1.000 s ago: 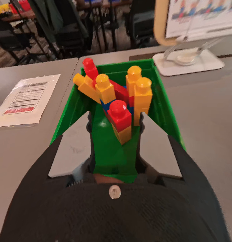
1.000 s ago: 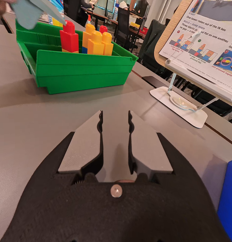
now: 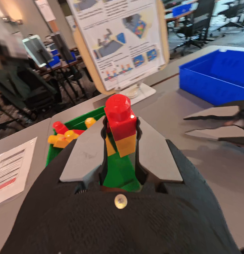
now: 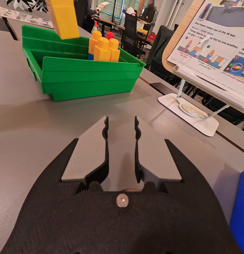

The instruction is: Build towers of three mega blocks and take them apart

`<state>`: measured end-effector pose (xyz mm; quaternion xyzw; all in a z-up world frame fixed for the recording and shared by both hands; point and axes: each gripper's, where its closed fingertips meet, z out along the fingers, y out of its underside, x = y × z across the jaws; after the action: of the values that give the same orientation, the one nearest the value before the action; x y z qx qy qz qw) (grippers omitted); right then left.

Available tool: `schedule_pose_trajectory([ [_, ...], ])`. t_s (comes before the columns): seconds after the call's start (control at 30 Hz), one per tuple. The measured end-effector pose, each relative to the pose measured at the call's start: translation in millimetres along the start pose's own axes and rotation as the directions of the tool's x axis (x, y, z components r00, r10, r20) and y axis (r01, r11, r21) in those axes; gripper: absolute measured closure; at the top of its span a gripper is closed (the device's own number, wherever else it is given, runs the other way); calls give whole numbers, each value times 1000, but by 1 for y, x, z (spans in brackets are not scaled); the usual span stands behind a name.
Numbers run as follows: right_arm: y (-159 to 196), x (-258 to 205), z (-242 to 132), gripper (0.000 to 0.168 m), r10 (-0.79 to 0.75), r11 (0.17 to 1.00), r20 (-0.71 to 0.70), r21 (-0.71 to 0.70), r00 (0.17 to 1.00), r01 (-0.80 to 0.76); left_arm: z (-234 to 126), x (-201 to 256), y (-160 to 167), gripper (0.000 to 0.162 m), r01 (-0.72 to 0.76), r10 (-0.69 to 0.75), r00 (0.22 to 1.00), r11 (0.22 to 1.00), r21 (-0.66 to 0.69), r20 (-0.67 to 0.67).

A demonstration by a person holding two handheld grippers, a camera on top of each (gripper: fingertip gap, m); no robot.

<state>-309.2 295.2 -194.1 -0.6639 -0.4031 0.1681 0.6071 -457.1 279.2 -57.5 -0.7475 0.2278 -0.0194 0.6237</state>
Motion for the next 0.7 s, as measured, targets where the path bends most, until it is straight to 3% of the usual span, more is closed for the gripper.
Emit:
schedule_pose_trajectory([
  [0.17, -5, -5, -3, 132, -4, 1000, 28, 28, 1000, 3, 7, 72, 0, 122, -55, 57, 982, 998, 20, -182],
  [0.3, -14, -18, -7, 128, -18, 997, 101, 78, 995, 10, 29, 115, 28, 122, -71, 65, 956, 997, -13, -285],
  [0.53, -24, -30, -14, 127, -80, 990, 151, 130, 985, 60, 67, 147, 72, 123, 46, -64, 939, 997, -59, -339],
  [0.7, -18, -22, -13, 130, -56, 994, 136, 102, 989, 42, 78, 149, 73, 122, 204, -200, 913, 979, -29, -355],
])
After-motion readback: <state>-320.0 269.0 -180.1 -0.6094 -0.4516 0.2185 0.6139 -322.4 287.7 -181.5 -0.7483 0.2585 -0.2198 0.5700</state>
